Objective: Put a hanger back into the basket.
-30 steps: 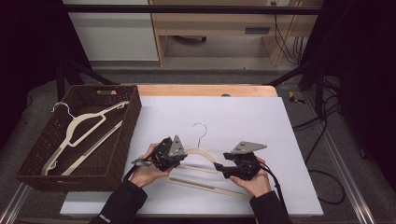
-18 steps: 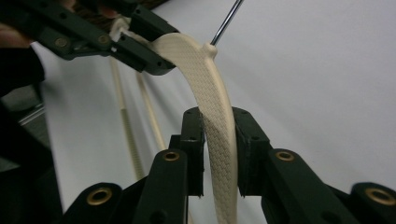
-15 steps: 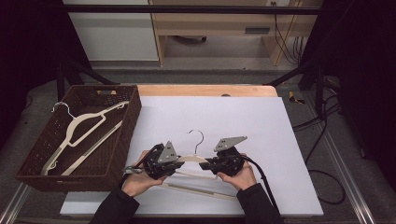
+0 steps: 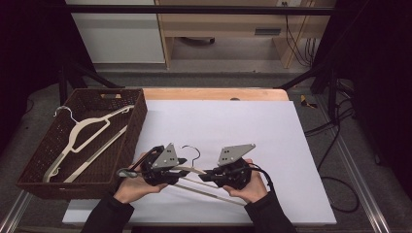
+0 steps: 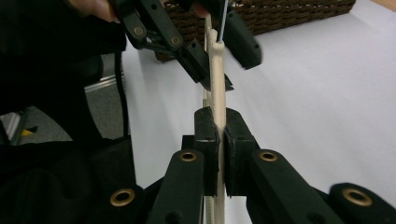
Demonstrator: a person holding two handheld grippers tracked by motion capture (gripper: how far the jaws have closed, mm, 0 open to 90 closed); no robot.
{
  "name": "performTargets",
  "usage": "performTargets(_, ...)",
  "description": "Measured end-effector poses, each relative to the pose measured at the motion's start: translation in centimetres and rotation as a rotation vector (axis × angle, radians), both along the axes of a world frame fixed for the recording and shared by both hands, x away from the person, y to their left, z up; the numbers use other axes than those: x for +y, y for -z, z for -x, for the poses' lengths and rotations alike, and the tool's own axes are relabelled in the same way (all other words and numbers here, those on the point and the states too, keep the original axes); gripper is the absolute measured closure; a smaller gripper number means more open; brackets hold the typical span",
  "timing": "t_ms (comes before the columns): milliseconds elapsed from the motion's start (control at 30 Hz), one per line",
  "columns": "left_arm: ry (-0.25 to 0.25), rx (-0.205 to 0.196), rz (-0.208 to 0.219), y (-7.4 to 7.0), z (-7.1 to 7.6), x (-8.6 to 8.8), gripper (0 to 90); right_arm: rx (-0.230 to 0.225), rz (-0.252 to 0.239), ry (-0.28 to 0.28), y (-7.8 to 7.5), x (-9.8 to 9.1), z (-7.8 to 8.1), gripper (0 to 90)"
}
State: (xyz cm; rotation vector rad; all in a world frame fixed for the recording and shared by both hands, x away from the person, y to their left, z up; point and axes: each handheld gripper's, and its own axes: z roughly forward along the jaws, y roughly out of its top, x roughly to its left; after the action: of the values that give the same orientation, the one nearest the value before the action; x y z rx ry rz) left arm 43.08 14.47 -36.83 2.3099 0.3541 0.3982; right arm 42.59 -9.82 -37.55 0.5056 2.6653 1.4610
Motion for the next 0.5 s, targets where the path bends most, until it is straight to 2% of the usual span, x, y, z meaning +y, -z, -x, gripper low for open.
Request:
performTargets(167, 0.003, 0.018, -0.016, -0.1, 0.3, 0.2, 72.3, -0.002, 0.003, 0.006, -0.1, 0.0, -0.3, 83.5)
performTargets(267, 0.011, 0.049, -0.012, 0.0, 0.6, 0.1, 78.3, -0.061, 0.002, 0.063, -0.1, 0.0, -0.4, 73.2)
performTargets(367, 0.009, 0.053, -0.006, -0.1, 1.0, -0.1, 81.6, -0.08, -0.021, 0.1, -0.2, -0.1, -0.5, 63.4)
performTargets(400, 0.008, 0.062, 0.007, -0.1, 1.1, -0.2, 82.9, -0.094, -0.03, 0.11, -0.2, -0.1, -0.5, 60.0)
performTargets(433, 0.014, 0.065, 0.002, -0.1, 1.1, -0.1, 84.2, -0.113, -0.034, 0.121, -0.3, -0.1, -0.4, 56.4)
performTargets(500, 0.001, 0.089, 0.039, 0.0, 1.2, -0.3, 85.6, -0.153, -0.033, 0.144, -0.3, -0.2, -0.4, 52.2)
